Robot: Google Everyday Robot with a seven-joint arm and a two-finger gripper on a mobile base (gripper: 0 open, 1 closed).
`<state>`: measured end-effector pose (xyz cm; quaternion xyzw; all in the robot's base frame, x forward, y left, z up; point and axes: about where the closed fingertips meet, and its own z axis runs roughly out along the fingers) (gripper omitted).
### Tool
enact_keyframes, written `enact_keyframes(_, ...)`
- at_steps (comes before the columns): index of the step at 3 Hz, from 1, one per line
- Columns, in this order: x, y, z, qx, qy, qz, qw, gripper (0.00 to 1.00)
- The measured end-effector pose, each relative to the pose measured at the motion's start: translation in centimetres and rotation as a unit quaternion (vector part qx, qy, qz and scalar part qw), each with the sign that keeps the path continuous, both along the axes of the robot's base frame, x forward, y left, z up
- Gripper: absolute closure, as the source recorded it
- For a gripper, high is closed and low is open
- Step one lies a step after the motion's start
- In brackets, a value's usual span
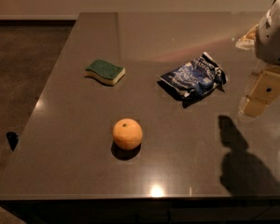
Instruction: Pick orange
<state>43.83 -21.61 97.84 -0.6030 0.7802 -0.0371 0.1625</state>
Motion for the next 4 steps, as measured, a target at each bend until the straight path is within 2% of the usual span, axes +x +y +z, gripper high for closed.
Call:
enact_keyframes(1,0.0,0.0,0.0,0.000,0.000,0.000,1.0000,0.00)
enact_keyframes(2,0.2,1.6,-0.9,0.018,0.000,0.011,0.9998,0.00)
enact_keyframes(3,0.1,5.0,-3.3,0.048,0.019,0.039,0.9979,0.00)
enact_keyframes(4,-0.7,9.4,-6.3,0.078,0.049,0.086,0.9920,0.00)
